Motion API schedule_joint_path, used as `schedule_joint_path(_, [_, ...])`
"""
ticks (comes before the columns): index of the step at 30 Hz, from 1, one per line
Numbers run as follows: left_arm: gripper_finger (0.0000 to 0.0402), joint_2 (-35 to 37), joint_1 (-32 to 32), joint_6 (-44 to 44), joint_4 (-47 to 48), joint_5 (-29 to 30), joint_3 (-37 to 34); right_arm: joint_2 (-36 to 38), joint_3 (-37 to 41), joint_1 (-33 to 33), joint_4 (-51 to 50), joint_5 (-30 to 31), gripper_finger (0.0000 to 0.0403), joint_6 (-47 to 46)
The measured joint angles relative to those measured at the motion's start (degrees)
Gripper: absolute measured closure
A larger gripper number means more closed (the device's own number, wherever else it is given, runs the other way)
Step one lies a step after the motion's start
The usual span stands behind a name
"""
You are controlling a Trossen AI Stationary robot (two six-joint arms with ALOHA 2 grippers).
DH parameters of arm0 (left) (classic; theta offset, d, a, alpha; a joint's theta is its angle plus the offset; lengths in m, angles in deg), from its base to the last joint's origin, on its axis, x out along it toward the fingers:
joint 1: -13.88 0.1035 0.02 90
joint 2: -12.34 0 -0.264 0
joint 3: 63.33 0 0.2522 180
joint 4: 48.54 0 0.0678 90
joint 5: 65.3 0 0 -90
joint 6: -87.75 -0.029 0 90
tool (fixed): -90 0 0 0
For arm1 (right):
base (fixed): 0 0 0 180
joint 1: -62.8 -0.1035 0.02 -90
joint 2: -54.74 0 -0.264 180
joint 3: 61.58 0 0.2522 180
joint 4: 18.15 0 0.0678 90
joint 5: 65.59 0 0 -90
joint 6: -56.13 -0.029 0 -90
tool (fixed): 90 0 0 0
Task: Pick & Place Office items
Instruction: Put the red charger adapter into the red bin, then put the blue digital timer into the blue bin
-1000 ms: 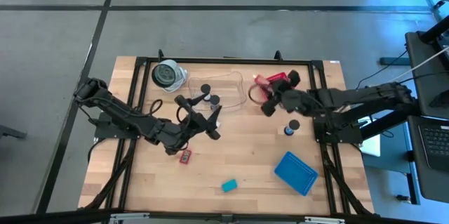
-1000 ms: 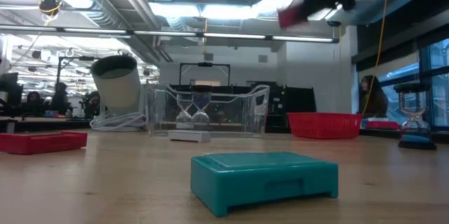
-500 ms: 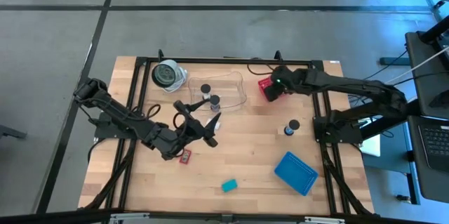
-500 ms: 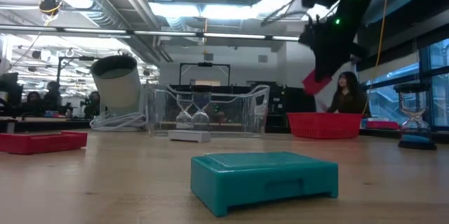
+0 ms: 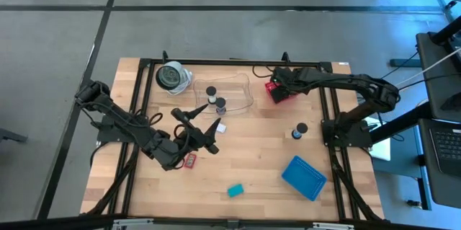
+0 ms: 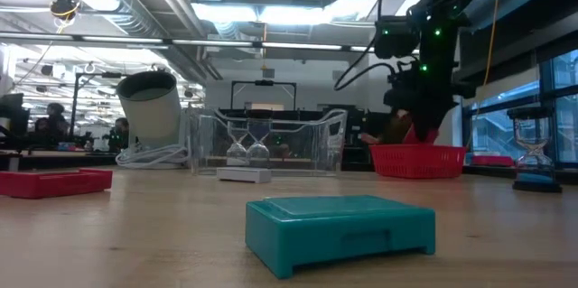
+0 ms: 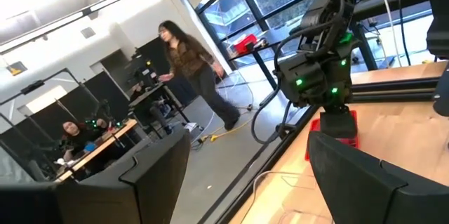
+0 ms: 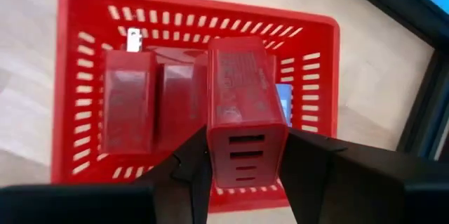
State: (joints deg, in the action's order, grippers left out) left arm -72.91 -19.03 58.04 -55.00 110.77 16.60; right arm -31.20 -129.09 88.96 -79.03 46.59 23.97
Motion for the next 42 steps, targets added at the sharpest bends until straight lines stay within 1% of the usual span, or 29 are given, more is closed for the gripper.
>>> schedule_joint_path(4, [0.0114,0.0,-0.1,0.0,0.6,0.0,0.0,-0.4,0.0,0.1,0.1,3.8,0.0272,0.0])
schedule_joint_path(9, [0.0116,0.0,-0.1,0.0,0.8,0.4,0.0,-0.4,0.0,0.1,0.1,3.9,0.0264,0.6])
schedule_joint_path(19, [0.0116,0.0,-0.1,0.0,0.8,0.6,0.0,-0.4,0.0,0.1,0.1,3.5,0.0209,1.1])
schedule_joint_path(25, [0.0114,0.0,-0.4,-0.6,0.8,3.6,0.0,-0.4,0.0,0.1,0.1,3.7,0.0172,1.3])
schedule_joint_path(30, [0.0116,0.0,-1.6,0.6,0.9,4.0,0.0,0.6,0.0,-0.6,0.2,0.9,0.0136,3.0])
schedule_joint_path(34, [0.0118,0.0,-2.2,3.5,3.9,3.6,0.0,4.2,0.0,-2.1,0.2,-0.7,0.0118,4.1])
schedule_joint_path(36, [0.0118,0.0,-2.2,5.4,6.0,0.7,0.0,6.9,0.0,-3.4,0.2,-0.8,0.0116,4.1])
schedule_joint_path(38, [0.0118,0.0,-1.6,7.8,7.7,-5.2,0.0,10.3,0.0,-4.8,0.2,-0.8,0.0116,4.2])
schedule_joint_path(40, [0.0118,0.0,-0.7,11.2,9.4,-13.0,0.0,13.8,0.0,-6.2,0.4,-1.2,0.0117,4.1])
schedule_joint_path(42, [0.0119,0.0,0.4,15.3,11.9,-23.2,0.0,17.3,0.0,-7.7,0.4,-2.8,0.0119,4.1])
